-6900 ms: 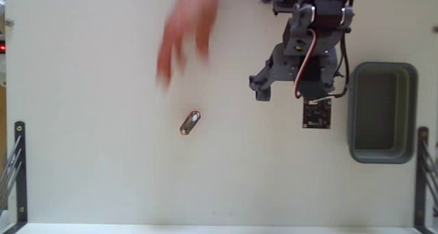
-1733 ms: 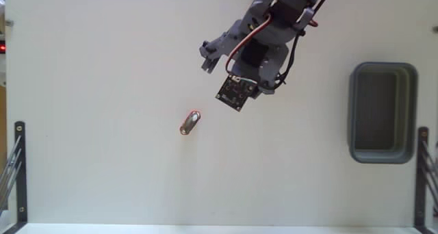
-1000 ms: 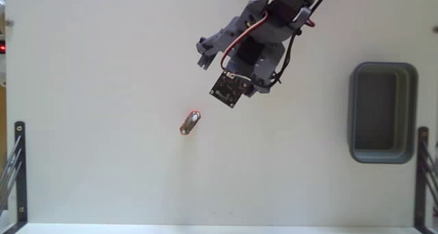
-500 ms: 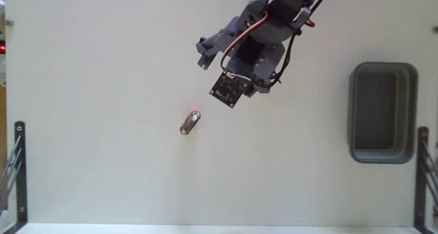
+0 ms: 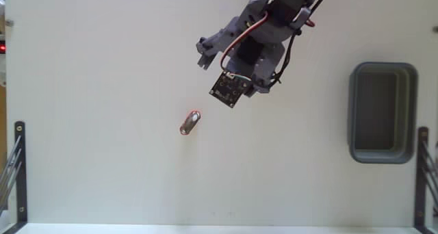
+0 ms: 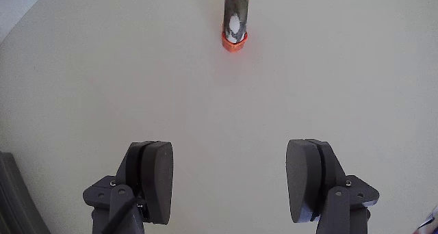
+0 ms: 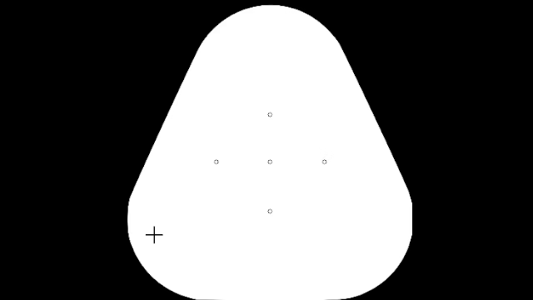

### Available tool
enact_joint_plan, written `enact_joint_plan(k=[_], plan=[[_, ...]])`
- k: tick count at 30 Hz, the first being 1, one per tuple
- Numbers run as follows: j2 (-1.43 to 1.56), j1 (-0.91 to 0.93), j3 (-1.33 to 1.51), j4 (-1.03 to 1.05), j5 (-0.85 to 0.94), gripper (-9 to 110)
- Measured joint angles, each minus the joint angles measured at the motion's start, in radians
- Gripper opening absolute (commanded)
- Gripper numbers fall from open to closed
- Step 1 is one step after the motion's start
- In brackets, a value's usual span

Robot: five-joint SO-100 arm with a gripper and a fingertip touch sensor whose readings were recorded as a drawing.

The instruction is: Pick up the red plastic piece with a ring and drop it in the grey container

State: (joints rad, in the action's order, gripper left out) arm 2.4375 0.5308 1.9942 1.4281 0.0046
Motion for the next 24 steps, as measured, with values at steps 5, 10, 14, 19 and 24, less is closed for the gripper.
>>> enact_joint_plan(k=[5,10,14,19,24], plan=[[-0.078,0.000,0.000,-0.063,0.000,110],[-0.172,0.000,0.000,-0.135,0.000,110],[-0.256,0.000,-0.014,-0.195,0.000,110],[-0.354,0.002,-0.055,-0.250,-0.002,110],[-0.454,0.002,-0.100,-0.298,0.000,110]])
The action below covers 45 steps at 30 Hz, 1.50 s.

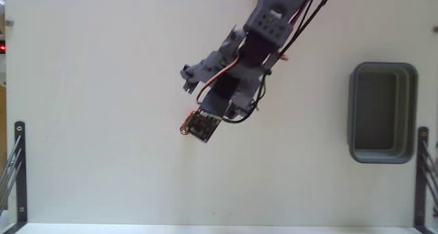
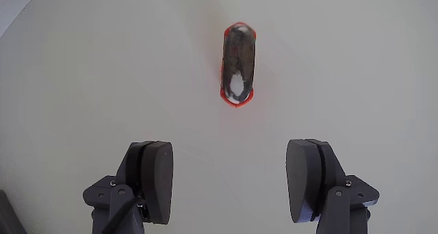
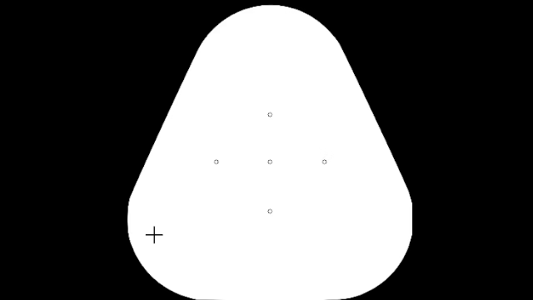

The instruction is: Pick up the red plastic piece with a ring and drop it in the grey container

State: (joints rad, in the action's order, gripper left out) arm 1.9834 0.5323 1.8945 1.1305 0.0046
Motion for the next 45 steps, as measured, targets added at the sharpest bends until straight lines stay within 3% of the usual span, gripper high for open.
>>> enact_joint_plan(k=[25,45], plan=[[-0.474,0.000,-0.374,-0.097,0.000,110],[-0.503,0.000,-0.425,-0.095,0.000,110]])
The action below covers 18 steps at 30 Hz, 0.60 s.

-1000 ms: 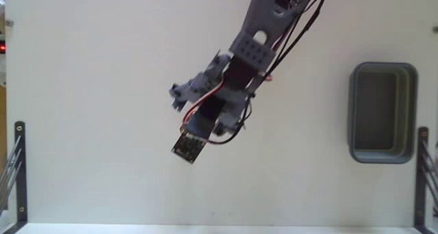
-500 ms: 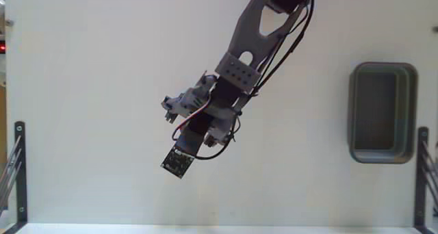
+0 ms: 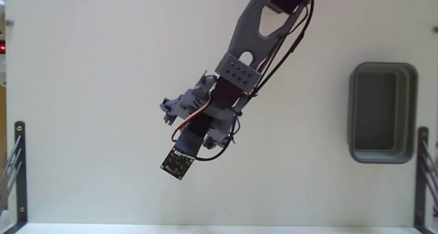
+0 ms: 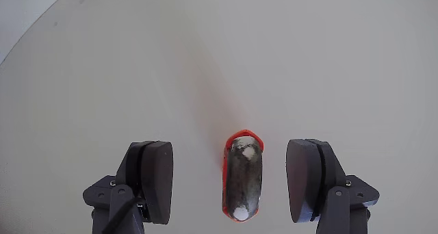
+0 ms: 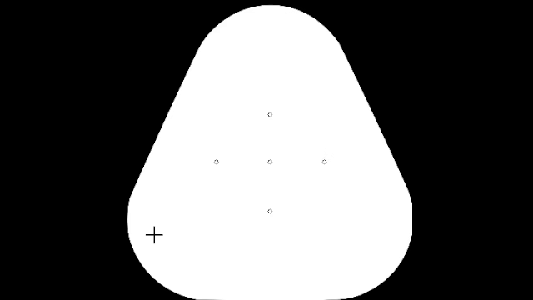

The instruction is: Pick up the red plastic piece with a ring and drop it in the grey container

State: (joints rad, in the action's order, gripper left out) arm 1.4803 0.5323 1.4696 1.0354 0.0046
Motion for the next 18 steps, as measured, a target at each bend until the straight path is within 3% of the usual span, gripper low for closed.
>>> enact_joint_plan(k=[18], plan=[[-0.014,0.000,0.057,-0.095,-0.002,110]])
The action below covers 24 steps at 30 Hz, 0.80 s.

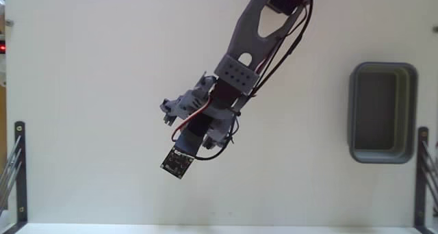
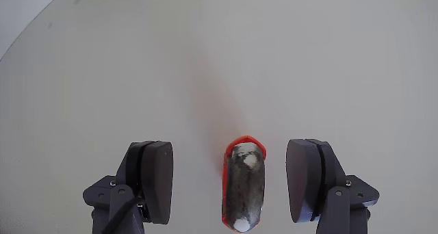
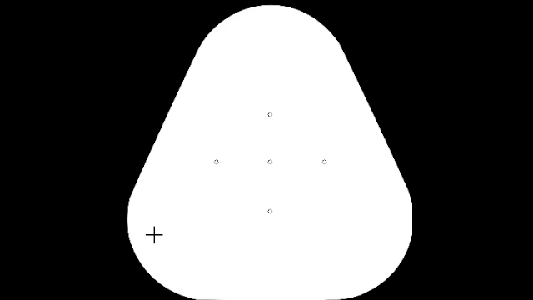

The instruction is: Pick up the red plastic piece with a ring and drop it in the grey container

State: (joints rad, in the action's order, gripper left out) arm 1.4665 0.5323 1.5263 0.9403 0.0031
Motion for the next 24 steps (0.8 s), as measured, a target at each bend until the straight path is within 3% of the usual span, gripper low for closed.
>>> enact_joint_plan(k=[24], plan=[[0.000,0.000,0.123,-0.130,0.002,110]])
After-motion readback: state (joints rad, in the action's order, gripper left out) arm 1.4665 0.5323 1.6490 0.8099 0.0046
